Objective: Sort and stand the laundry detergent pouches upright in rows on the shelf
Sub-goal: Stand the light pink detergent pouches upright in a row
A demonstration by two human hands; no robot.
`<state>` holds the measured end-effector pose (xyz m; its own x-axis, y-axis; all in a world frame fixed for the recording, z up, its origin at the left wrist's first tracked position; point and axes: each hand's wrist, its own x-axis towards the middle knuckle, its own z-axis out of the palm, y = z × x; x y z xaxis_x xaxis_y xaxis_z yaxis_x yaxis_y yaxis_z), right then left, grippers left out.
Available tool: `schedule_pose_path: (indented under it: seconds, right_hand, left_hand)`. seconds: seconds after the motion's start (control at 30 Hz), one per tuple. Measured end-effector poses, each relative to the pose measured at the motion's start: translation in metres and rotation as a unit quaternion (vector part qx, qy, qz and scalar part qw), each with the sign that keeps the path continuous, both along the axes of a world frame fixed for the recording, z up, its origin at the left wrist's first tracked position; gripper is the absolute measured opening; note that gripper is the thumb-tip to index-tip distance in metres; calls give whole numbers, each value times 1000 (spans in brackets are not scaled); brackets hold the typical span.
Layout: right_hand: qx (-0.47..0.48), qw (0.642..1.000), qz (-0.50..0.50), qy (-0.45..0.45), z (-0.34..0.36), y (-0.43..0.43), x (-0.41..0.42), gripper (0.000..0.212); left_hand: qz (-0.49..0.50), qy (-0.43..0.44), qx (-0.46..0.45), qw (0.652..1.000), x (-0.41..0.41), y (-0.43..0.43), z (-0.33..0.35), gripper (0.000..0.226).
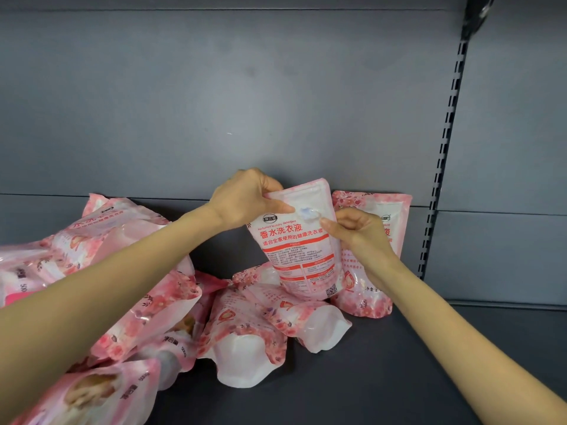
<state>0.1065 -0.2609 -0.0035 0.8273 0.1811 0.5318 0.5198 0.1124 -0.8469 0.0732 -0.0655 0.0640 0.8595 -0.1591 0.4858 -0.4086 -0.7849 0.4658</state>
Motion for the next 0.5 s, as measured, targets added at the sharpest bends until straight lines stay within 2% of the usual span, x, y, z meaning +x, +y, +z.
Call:
schedule_pose_path:
  seconds: [0.13,0.5]
  right_hand:
    - [10,1000,0,-9,2,0,-1,9]
    - [13,999,42,-10,23,-12,-8,9]
  left_hand:
    - [-41,23,-9,999,-9,1,8,8]
    - [-79,9,-52,995,-26,-5,27,4]
